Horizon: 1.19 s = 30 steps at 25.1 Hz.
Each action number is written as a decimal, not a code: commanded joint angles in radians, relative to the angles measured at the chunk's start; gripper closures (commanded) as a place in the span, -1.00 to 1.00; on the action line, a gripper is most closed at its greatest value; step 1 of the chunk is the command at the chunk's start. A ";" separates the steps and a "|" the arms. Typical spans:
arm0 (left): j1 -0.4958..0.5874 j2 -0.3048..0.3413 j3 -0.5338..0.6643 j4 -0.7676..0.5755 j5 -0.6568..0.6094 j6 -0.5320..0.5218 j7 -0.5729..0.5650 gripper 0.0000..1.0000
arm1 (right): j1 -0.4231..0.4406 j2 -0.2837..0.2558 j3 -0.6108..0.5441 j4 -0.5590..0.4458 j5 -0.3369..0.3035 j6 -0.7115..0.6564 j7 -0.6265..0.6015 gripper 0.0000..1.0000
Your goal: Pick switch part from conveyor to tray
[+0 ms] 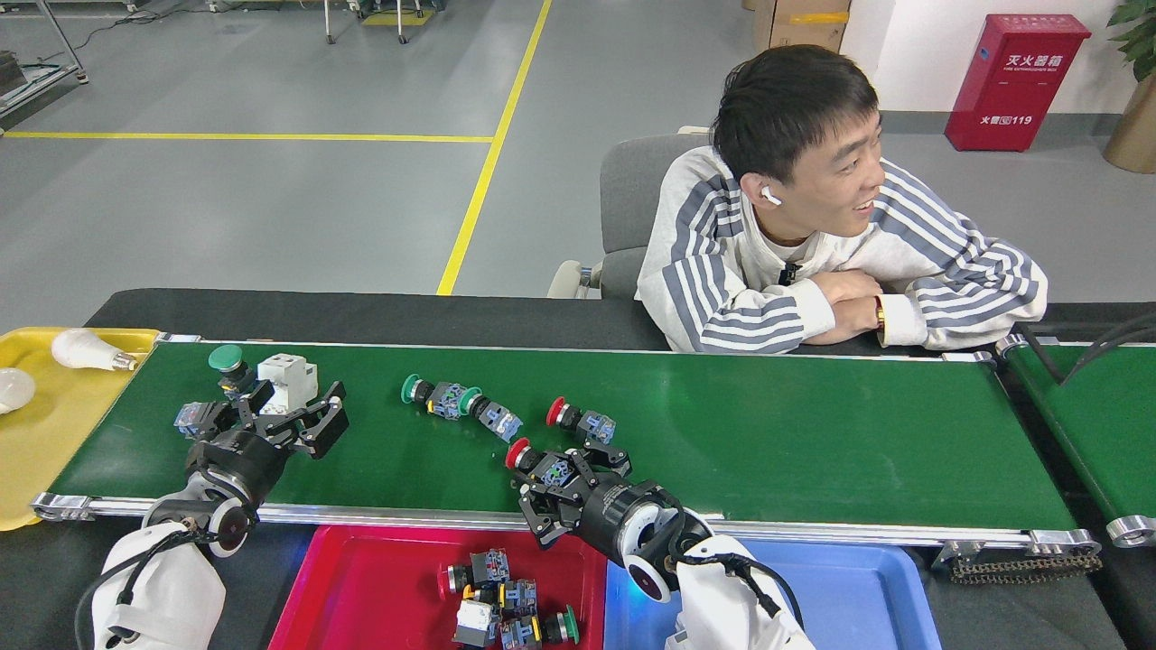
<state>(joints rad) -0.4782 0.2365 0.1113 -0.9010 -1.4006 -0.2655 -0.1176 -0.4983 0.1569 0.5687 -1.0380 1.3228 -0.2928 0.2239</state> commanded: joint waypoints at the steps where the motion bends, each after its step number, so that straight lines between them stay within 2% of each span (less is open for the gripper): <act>1: -0.023 0.027 0.002 0.008 -0.011 0.092 0.024 -0.99 | 0.004 0.009 0.008 -0.082 -0.002 -0.080 0.008 0.87; 3: -0.023 0.049 0.004 0.039 -0.017 0.143 0.042 -0.98 | 0.058 0.006 0.051 -0.175 -0.002 -0.143 0.012 0.86; 4: -0.025 0.055 0.007 0.050 -0.017 0.150 0.047 -0.98 | 0.075 0.003 0.066 -0.200 -0.002 -0.164 0.012 0.77; 5: -0.025 0.064 0.010 0.063 -0.017 0.157 0.053 -0.98 | 0.098 0.000 0.086 -0.231 0.000 -0.195 0.012 0.28; 6: -0.028 0.075 0.011 0.076 -0.017 0.158 0.055 -0.97 | 0.128 -0.002 0.100 -0.257 0.000 -0.226 0.009 -0.82; 7: -0.031 0.078 0.011 0.085 -0.017 0.158 0.058 -0.96 | 0.150 -0.002 0.102 -0.275 -0.002 -0.252 0.003 -1.00; 10: -0.039 0.095 0.011 0.134 -0.017 0.203 0.082 -0.81 | 0.178 0.001 0.097 -0.310 -0.004 -0.355 0.003 -1.00; 13: -0.039 0.110 0.011 0.182 -0.015 0.258 0.110 -0.67 | 0.179 0.003 0.086 -0.336 -0.007 -0.355 0.003 -1.00; 16: -0.039 0.133 0.014 0.215 -0.006 0.308 0.116 -0.58 | 0.190 0.001 0.014 -0.358 -0.025 -0.352 0.006 -1.00; 18: -0.033 0.147 0.022 0.217 0.000 0.331 0.116 -0.51 | 0.221 0.000 -0.078 -0.396 -0.033 -0.322 0.008 -0.99; 21: -0.020 0.156 0.060 0.223 0.002 0.333 0.136 -0.21 | 0.290 -0.005 -0.320 -0.458 -0.034 -0.232 0.005 -0.99; 23: -0.010 0.156 0.064 0.221 0.002 0.316 0.171 0.19 | 0.313 -0.008 -0.492 -0.453 -0.045 -0.224 0.002 -0.99; 24: -0.002 0.156 0.065 0.223 0.003 0.290 0.182 0.47 | 0.331 -0.011 -0.579 -0.453 -0.059 -0.226 0.002 -0.99; 25: 0.006 0.153 0.070 0.221 0.008 0.262 0.187 0.62 | 0.343 -0.017 -0.632 -0.453 -0.076 -0.226 0.002 -0.99; 27: 0.035 0.147 0.079 0.215 0.038 0.229 0.193 0.78 | 0.351 -0.056 -0.727 -0.455 -0.120 -0.224 0.002 -0.99; 30: 0.087 0.141 0.073 0.182 0.068 0.226 0.216 0.84 | 0.369 -0.105 -0.822 -0.453 -0.157 -0.213 0.002 -0.99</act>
<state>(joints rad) -0.4045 0.3783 0.1888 -0.7086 -1.3407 -0.0205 0.0901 -0.1251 0.0640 -0.2236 -1.4768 1.1800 -0.5115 0.2320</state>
